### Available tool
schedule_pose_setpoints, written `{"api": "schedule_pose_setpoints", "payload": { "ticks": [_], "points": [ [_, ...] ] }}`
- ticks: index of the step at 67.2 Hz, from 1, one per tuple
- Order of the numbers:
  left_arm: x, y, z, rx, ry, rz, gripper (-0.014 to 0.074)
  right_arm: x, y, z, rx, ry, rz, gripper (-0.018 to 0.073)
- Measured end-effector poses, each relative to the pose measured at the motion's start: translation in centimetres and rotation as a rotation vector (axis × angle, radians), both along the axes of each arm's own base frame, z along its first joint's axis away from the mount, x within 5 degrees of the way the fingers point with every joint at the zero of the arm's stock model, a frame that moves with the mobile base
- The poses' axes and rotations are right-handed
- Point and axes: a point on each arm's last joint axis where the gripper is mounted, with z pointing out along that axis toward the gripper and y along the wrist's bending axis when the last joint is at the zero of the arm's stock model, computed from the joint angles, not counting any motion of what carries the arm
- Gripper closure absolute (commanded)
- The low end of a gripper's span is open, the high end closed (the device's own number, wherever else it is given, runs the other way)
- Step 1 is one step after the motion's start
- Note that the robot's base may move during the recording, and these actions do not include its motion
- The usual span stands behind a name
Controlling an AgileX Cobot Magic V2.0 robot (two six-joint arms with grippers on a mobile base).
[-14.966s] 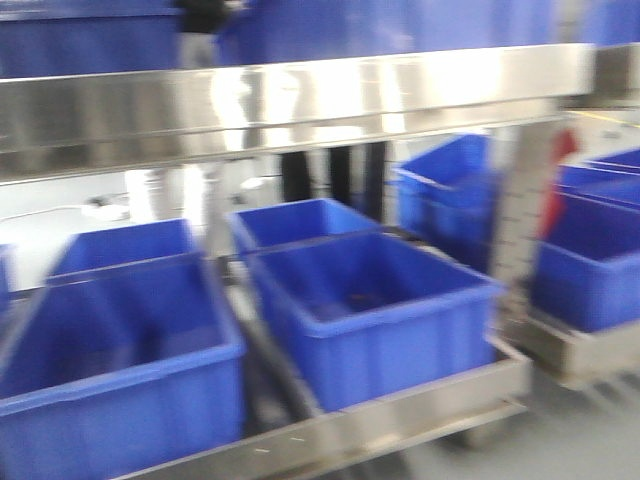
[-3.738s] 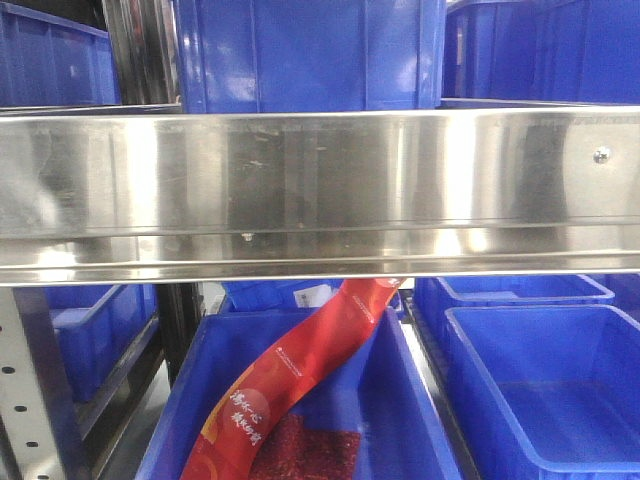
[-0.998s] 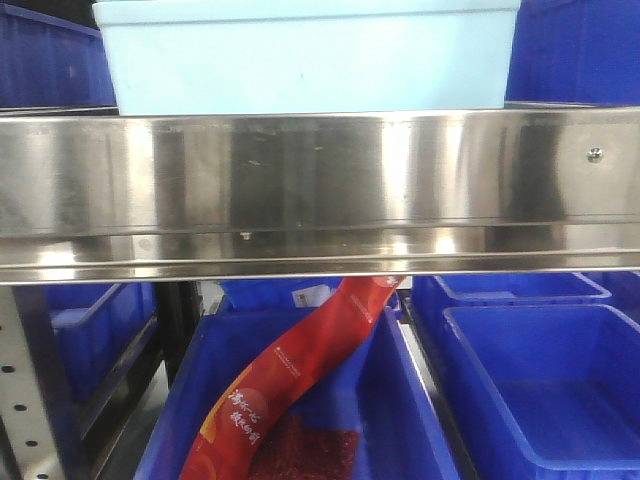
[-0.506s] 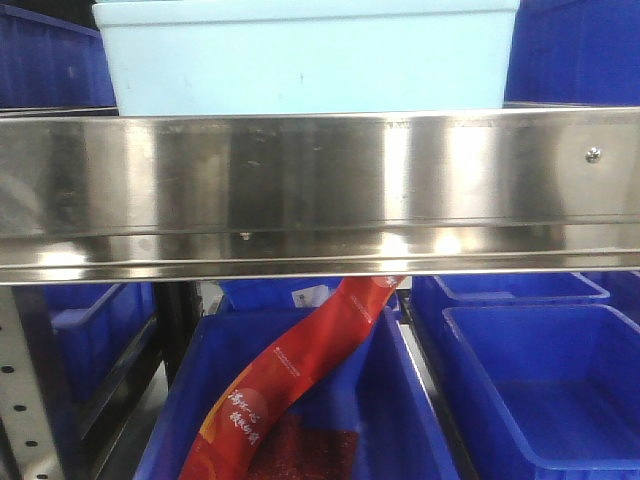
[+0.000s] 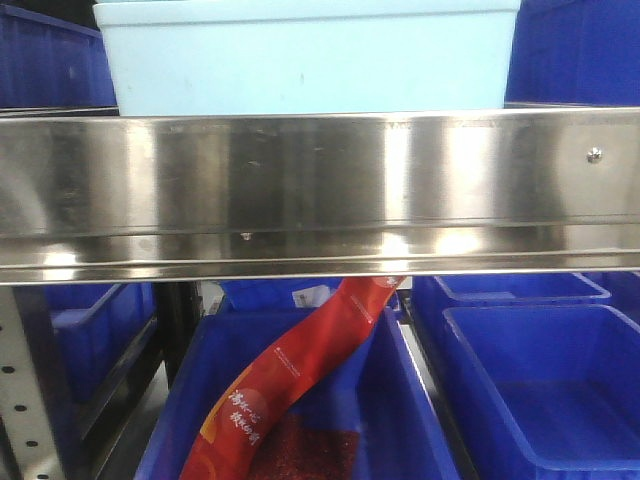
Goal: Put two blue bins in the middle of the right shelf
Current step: 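Open both grippers and release the teal bin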
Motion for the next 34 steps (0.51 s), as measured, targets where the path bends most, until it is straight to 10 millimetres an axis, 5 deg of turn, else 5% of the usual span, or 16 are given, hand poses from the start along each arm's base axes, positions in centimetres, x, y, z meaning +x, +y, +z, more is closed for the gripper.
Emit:
{"api": "schedule_pose_setpoints", "payload": {
  "ticks": [34],
  "points": [
    [0.0,0.0,0.05,-0.002,-0.006,0.0,0.0707,0.0,0.0,0.0,0.0,0.0,0.0,0.0721]
  ]
}}
